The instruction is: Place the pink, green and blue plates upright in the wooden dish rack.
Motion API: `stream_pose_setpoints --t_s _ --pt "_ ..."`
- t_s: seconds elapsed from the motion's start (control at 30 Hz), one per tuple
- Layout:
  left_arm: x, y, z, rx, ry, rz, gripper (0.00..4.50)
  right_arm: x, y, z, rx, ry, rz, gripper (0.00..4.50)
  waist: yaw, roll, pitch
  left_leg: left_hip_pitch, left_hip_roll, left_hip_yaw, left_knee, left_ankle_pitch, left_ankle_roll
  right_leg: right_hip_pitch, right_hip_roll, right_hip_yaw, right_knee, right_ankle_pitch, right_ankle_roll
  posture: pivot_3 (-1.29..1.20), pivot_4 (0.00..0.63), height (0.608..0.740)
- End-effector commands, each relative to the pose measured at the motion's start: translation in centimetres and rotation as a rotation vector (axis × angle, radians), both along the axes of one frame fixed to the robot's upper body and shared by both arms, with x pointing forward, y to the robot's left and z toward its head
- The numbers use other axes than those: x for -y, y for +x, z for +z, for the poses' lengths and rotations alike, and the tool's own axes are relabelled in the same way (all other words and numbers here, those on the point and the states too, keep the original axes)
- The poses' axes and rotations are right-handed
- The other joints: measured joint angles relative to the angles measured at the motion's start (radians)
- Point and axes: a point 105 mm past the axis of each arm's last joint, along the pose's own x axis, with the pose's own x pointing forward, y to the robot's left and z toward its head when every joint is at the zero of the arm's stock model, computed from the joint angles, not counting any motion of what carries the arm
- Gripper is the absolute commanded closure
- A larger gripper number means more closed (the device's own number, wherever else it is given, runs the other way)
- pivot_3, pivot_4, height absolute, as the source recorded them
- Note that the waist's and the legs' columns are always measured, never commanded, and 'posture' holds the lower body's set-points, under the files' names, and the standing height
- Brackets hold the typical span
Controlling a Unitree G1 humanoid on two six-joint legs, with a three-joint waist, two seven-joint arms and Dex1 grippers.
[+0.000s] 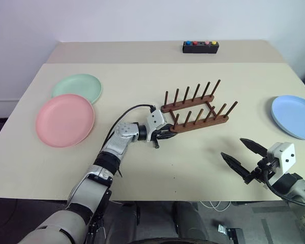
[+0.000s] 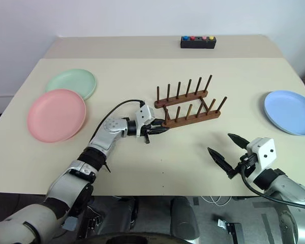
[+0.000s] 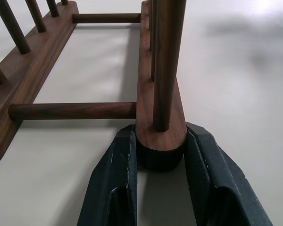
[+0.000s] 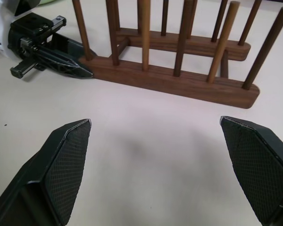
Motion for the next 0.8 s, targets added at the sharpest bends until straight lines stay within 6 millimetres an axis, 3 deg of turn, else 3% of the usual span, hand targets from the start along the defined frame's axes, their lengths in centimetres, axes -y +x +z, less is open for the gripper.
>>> stream_pose_setpoints --t_s 0.03,0.37,0.8 --pt "-1.4 -0.5 0.5 -0.012 -0.042 0.005 3.72 0.2 0.0 0.7 0.024 -0.009 0.009 0.00 0.000 0.000 0.000 0.000 0.000 0.000 0.000 0.000 0.000 0.000 0.000 0.000 0.000 0.000 0.000 0.00 0.150 0.740" --pt "-2.2 -5.9 1.0 -0.037 0.000 -0.224 3.72 1.3 -1.8 -1.1 -0.108 -0.087 0.042 0.00 0.009 0.001 0.000 -0.001 0.000 0.000 0.001 0.000 0.000 0.000 0.000 0.000 0.000 0.000 -0.001 0.00 0.150 0.740" --pt "-0.6 -5.3 0.8 0.036 0.096 -0.310 3.72 0.7 -3.6 -2.0 -0.155 -0.092 0.039 0.00 0.006 0.000 0.000 -0.001 0.000 0.000 0.000 0.000 0.000 0.000 0.000 0.000 0.000 -0.001 -0.002 0.00 0.150 0.740"
